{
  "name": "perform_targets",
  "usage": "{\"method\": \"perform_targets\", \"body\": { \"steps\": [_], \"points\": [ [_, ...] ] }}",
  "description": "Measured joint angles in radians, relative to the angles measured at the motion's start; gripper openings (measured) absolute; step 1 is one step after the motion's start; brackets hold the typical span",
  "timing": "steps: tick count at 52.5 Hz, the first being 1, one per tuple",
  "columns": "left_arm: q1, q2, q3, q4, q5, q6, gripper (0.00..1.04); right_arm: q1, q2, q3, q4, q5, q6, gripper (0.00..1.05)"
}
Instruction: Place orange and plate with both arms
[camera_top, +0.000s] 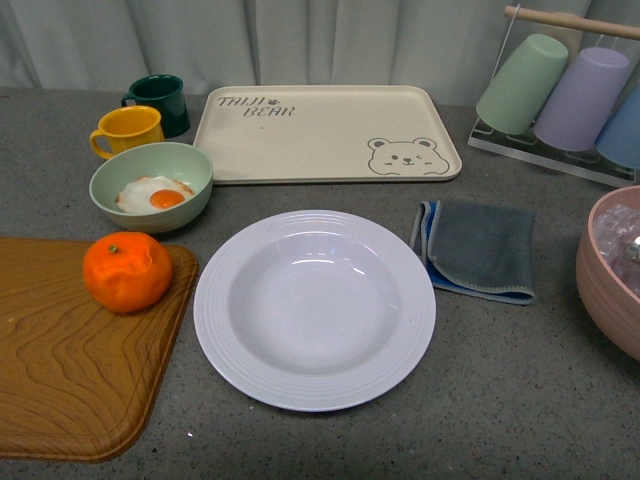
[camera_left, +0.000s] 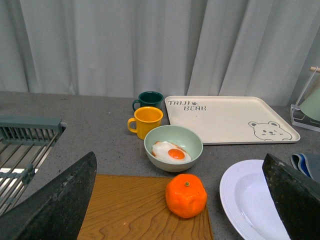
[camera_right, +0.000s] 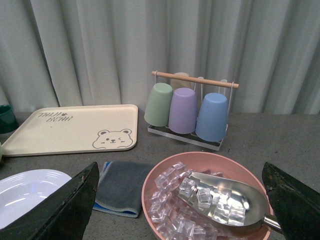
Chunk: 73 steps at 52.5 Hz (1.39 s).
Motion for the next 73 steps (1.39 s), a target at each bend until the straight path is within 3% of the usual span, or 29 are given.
{"method": "perform_targets", "body": {
  "steps": [61, 66, 73],
  "points": [
    [0.000, 0.000, 0.000, 0.000, -0.001, 0.000, 0.98, 0.000, 0.000, 0.000, 0.000, 0.000, 0.000, 0.95],
    [-0.048, 0.133, 0.063, -0.159, -0.134, -0.074, 0.98, 0.000, 0.000, 0.000, 0.000, 0.000, 0.000, 0.95],
    [-0.105, 0.407, 0.075, -0.021, -0.174, -0.146, 0.98, 0.000, 0.000, 0.000, 0.000, 0.000, 0.000, 0.95]
  ]
}}
